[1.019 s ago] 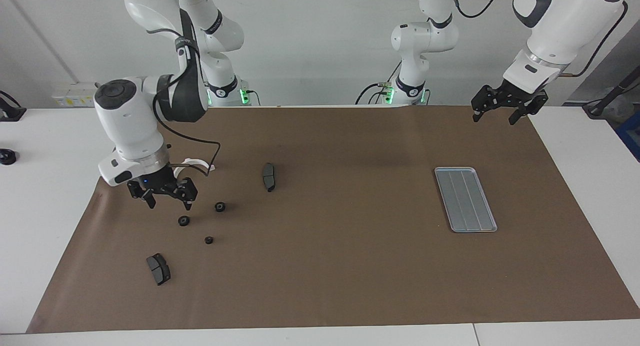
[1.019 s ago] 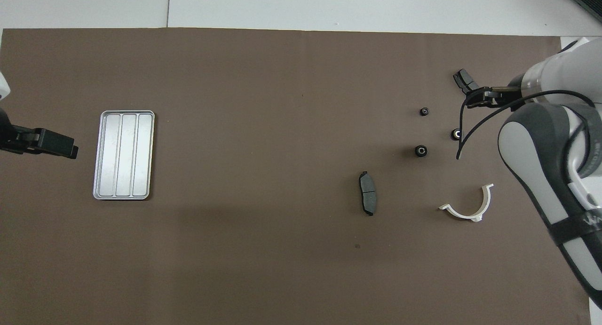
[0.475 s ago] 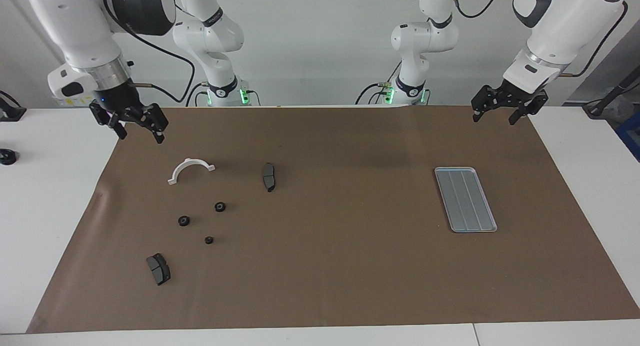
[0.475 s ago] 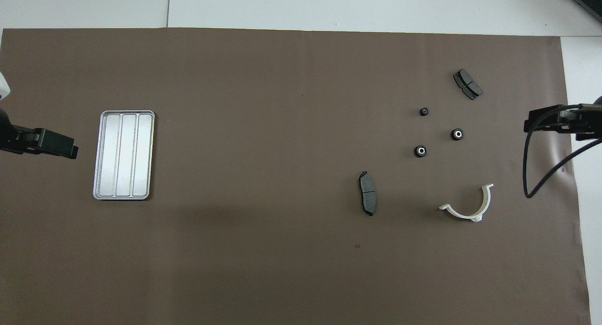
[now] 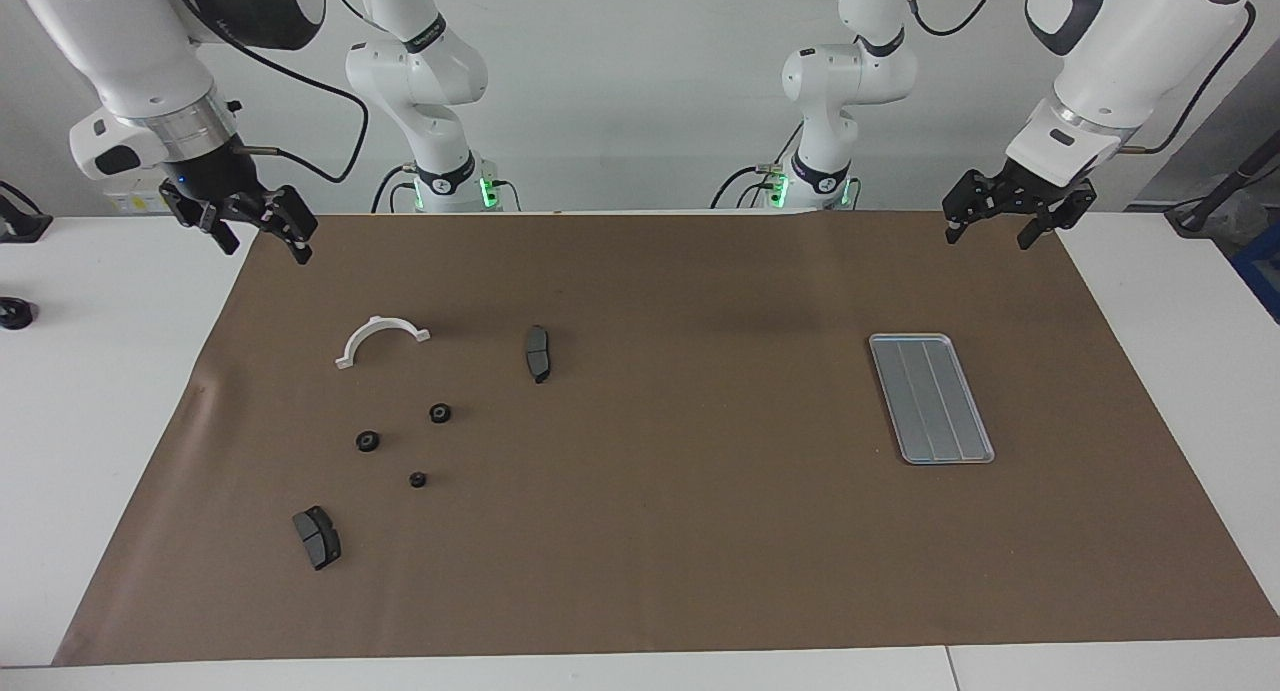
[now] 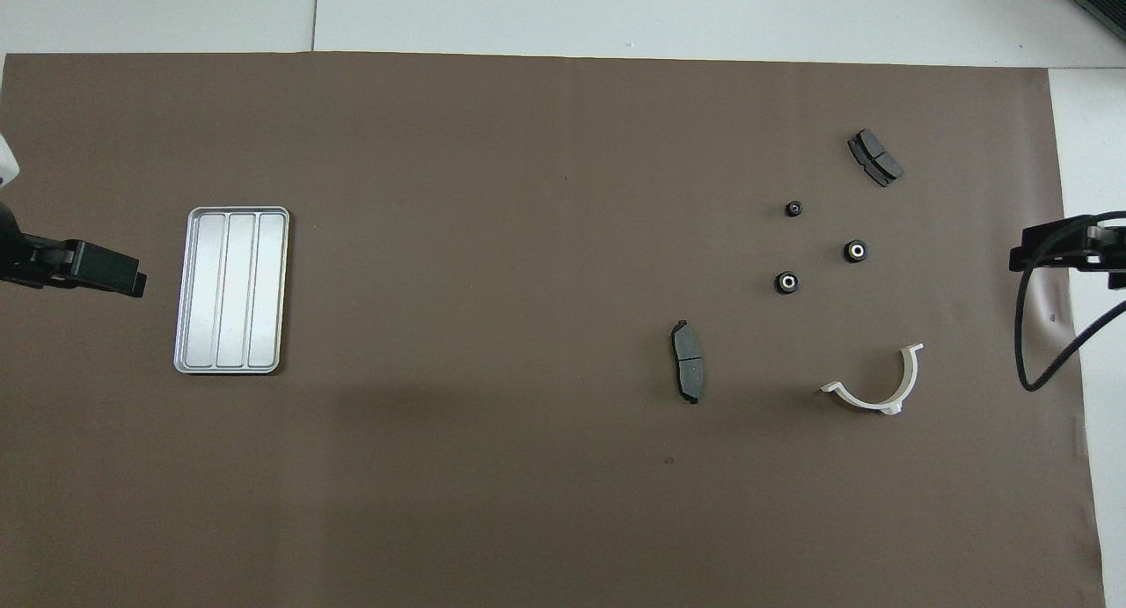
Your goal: Place bearing gear from tray to pile
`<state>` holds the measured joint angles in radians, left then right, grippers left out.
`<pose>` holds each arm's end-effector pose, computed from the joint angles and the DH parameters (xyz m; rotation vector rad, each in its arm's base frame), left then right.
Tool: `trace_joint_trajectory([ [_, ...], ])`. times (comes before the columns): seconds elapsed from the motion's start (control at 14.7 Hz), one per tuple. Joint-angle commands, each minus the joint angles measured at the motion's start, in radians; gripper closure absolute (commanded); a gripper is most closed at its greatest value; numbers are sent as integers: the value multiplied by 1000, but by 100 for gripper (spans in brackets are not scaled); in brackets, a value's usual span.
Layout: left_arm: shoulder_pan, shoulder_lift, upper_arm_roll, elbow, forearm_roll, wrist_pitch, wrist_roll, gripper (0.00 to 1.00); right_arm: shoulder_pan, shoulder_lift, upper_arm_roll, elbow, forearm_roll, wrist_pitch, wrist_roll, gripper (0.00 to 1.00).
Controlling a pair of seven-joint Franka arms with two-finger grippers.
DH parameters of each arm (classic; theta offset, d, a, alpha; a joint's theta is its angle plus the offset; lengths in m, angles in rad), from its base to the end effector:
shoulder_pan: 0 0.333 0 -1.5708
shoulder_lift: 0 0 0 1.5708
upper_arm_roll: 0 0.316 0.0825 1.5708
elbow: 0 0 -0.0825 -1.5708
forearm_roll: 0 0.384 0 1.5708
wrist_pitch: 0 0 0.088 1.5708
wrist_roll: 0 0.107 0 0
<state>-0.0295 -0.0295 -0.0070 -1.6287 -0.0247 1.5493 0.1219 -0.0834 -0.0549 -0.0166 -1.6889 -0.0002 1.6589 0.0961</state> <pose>0.5414 -0.0225 0.6116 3.1043 -0.2462 -0.0760 0.5414 -0.0546 0.6064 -3.1256 0.3074 -0.0391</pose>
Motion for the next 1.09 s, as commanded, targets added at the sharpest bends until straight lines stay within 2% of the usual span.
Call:
trace_joint_trajectory([
  [0.0, 10, -29, -7, -29, 17, 8, 4, 0, -4, -19, 7, -25, 0, 15, -24, 0],
  [0.27, 10, -29, -7, -31, 17, 9, 4, 0, -6, -17, 9, -25, 0, 19, -39, 0],
  [0.41, 10, -29, -7, -29, 17, 9, 4, 0, 45, -16, -3, -17, -7, 9, -42, 0],
  [0.48, 10, -29, -7, -29, 17, 9, 4, 0, 81, -14, -52, -15, -15, 9, -44, 0],
  [0.68, 10, -29, -7, -31, 17, 8, 4, 0, 155, -11, -126, -14, -15, 9, -44, 0],
  [0.81, 10, -29, -7, -29, 17, 9, 4, 0, 127, -13, -112, -17, -15, 7, -45, 0],
  [0.88, 10, -29, -7, -29, 17, 8, 4, 0, 87, -14, -61, -17, -15, 6, -45, 0],
  [1.02, 10, -29, -7, -29, 17, 8, 4, 0, 77, -14, -37, -15, -17, -2, -44, 0],
])
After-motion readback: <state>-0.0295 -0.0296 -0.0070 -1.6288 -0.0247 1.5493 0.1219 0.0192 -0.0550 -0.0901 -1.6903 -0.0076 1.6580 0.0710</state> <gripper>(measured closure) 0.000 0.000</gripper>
